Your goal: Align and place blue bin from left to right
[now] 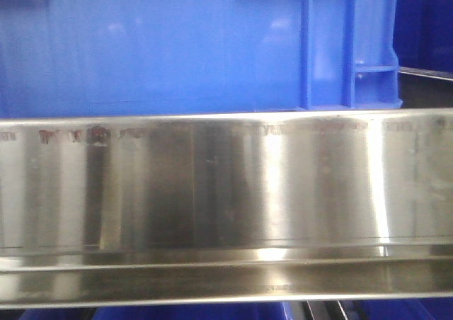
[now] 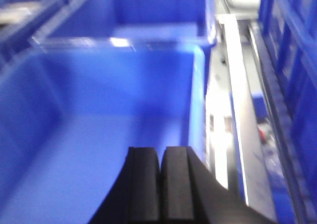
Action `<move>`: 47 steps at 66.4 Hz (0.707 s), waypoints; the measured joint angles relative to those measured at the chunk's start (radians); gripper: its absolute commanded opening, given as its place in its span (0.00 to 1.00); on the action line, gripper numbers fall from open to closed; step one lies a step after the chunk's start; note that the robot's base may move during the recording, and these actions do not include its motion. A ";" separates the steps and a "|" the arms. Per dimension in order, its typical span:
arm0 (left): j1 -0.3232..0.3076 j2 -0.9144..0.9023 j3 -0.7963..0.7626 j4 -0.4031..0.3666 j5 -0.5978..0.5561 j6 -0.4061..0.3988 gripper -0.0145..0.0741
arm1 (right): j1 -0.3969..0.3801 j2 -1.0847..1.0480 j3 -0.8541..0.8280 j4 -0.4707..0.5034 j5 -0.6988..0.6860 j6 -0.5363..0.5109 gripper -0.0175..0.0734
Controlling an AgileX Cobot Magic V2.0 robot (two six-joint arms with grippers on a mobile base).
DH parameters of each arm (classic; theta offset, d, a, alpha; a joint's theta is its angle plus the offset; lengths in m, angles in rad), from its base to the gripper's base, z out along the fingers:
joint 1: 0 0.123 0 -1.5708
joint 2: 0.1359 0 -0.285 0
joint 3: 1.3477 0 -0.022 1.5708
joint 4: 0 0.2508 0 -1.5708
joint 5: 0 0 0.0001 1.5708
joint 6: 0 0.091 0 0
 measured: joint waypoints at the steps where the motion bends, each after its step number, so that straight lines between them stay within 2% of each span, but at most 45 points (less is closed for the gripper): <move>1: 0.000 -0.005 0.000 -0.007 0.002 0.000 0.04 | 0.000 -0.005 0.000 0.000 -0.002 0.000 0.11; 10: 0.000 -0.078 0.059 -0.055 -0.046 0.013 0.04 | 0.000 -0.073 0.020 -0.002 -0.015 -0.021 0.11; 18: 0.000 -0.181 0.216 -0.064 -0.209 0.013 0.04 | 0.000 -0.158 0.114 -0.002 -0.069 -0.036 0.11; 30: 0.000 -0.347 0.432 -0.069 -0.493 0.033 0.04 | 0.000 -0.289 0.322 -0.003 -0.279 -0.047 0.11; 47: 0.000 -0.506 0.655 -0.069 -0.684 0.141 0.04 | 0.000 -0.445 0.568 -0.030 -0.498 -0.123 0.11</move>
